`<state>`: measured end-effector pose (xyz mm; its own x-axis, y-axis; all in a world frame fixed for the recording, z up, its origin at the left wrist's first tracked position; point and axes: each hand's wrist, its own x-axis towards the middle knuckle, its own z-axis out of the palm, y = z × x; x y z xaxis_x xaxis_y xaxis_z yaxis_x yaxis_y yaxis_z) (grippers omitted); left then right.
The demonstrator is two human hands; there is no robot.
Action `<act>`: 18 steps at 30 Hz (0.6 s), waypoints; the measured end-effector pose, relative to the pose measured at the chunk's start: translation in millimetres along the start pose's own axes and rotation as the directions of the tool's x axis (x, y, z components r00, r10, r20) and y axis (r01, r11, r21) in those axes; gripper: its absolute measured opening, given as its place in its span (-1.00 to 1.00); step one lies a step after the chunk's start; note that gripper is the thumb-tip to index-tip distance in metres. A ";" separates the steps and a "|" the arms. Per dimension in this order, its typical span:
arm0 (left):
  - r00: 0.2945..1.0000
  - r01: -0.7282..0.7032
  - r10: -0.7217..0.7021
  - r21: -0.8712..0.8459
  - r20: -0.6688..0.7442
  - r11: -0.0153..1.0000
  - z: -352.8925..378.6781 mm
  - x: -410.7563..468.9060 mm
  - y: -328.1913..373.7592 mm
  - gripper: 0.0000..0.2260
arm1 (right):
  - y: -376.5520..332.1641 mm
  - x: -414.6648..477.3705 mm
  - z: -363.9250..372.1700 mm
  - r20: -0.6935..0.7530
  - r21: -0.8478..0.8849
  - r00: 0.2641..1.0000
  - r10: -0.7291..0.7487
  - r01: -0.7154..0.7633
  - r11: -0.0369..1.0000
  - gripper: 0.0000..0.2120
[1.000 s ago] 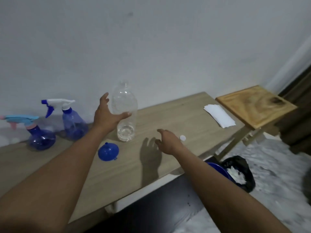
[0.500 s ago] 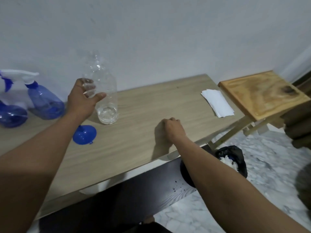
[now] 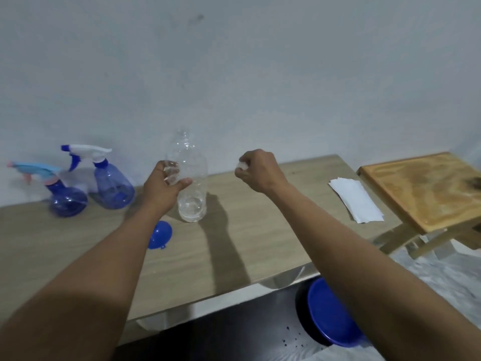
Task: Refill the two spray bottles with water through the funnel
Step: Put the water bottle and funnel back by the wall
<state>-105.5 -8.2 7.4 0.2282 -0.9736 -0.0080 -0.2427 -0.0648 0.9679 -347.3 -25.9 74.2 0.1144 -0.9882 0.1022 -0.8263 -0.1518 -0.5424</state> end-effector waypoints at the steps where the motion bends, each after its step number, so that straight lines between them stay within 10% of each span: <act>1: 1.000 0.009 -0.009 -0.001 -0.002 1.000 0.2 -1.4 1.3 -0.62 | -16.2 6.1 -12.7 -0.038 0.062 0.999 -0.017 0.019 0.998 -0.69; 18: 0.998 0.057 -0.058 -0.039 -0.026 0.998 -1.0 0.5 -2.6 -0.59 | -127.1 56.8 -27.2 0.224 0.072 0.921 -0.319 0.311 0.948 -0.75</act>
<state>-103.8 -8.3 5.1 0.2662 -0.9622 -0.0581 -0.1927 -0.1122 0.9748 -250.8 -62.2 171.6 0.4926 -0.8666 0.0800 -0.7076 -0.4524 -0.5428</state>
